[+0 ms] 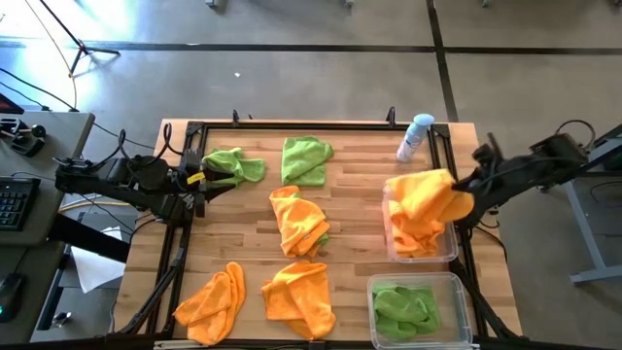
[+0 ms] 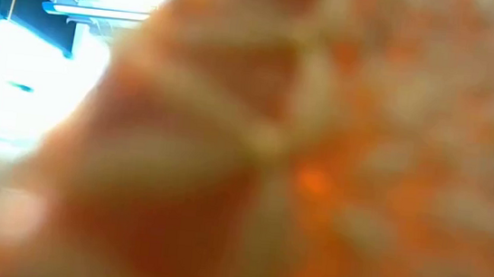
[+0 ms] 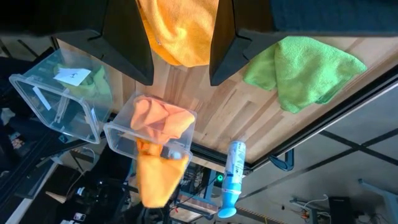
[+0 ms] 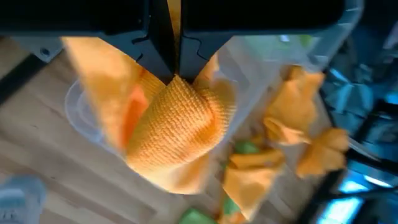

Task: Sort microfiber towel by color & place in baskets
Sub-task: Put the yellow towel into the top transparent bin

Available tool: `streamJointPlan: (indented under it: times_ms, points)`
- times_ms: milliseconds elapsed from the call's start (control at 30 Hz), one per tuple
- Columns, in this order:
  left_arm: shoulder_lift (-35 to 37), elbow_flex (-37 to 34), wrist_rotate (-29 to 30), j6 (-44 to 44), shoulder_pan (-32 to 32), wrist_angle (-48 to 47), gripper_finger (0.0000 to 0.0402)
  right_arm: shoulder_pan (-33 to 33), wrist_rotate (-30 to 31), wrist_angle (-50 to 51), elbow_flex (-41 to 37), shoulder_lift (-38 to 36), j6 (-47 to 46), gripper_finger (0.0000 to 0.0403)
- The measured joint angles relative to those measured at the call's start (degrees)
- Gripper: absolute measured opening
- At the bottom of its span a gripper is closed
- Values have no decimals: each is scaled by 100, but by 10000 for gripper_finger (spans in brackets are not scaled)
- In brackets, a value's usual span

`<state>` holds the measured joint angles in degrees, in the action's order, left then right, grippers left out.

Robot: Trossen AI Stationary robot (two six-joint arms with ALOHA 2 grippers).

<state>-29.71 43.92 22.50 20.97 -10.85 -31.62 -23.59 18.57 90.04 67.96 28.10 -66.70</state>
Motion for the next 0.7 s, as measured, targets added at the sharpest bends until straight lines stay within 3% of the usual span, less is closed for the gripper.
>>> streamJointPlan:
  times_ms: [167, 433, 700]
  points:
    - [-2, 0, 13, 4, -2, 0, 145, 0, -103, -133, 245, -242, 222, 0]
    - [-164, 0, 82, 0, 0, 0, 145, 0, -1189, -418, 187, -22, 152, 0]
    - [-393, 0, 88, -5, 0, -17, 145, 0, -1900, -826, -192, 565, 1011, 0]
